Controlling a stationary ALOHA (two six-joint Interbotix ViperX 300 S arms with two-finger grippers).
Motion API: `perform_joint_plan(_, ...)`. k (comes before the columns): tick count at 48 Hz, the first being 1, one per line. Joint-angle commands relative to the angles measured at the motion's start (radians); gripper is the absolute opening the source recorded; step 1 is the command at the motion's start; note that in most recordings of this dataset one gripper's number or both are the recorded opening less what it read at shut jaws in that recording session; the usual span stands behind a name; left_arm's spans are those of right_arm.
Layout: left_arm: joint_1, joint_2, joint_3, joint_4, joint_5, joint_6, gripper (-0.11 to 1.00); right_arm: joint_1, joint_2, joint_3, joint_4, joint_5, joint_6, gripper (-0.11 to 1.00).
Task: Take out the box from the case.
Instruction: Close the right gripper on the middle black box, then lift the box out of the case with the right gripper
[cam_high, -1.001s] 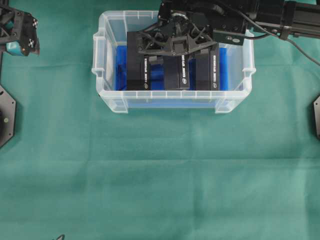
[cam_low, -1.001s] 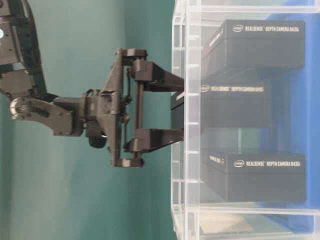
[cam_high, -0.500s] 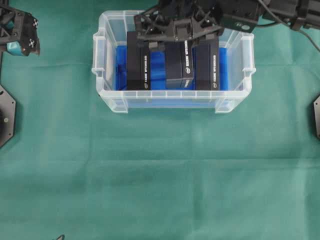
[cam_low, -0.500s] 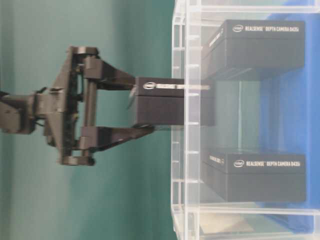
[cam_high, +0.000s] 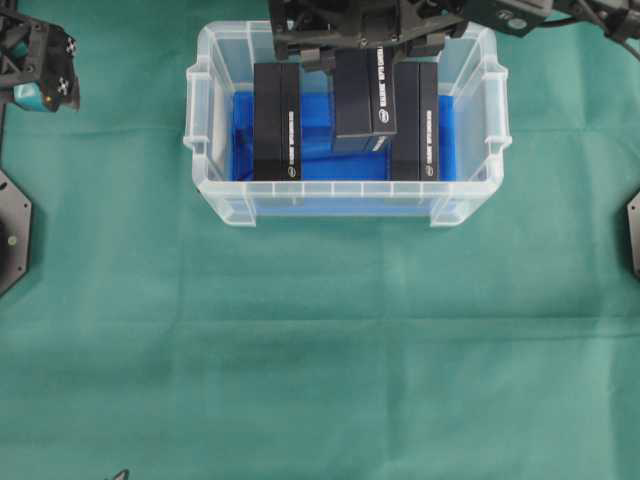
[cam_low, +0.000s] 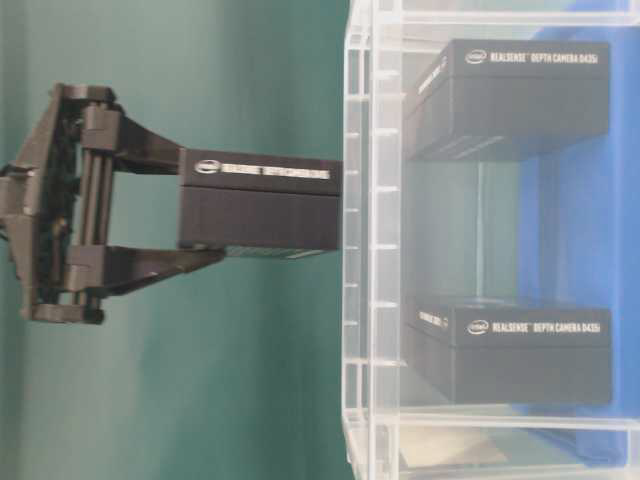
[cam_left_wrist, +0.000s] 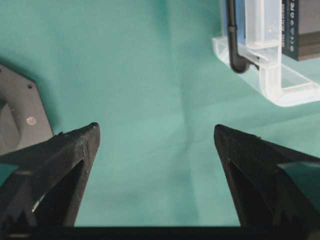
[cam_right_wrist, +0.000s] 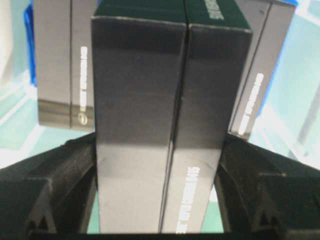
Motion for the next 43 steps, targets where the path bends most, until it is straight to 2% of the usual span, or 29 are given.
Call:
perform_joint_plan(1, 0.003, -0.005, -0.018, -0.002, -0.003, -0.006, 0.94, 0.002, -0.058, -0.046, -0.005, 0.021, -0.002, 0.67)
perform_joint_plan(43, 0.003, -0.005, -0.018, -0.003, 0.0, -0.009, 0.94, 0.002, -0.058, -0.052, -0.006, 0.037, -0.002, 0.67)
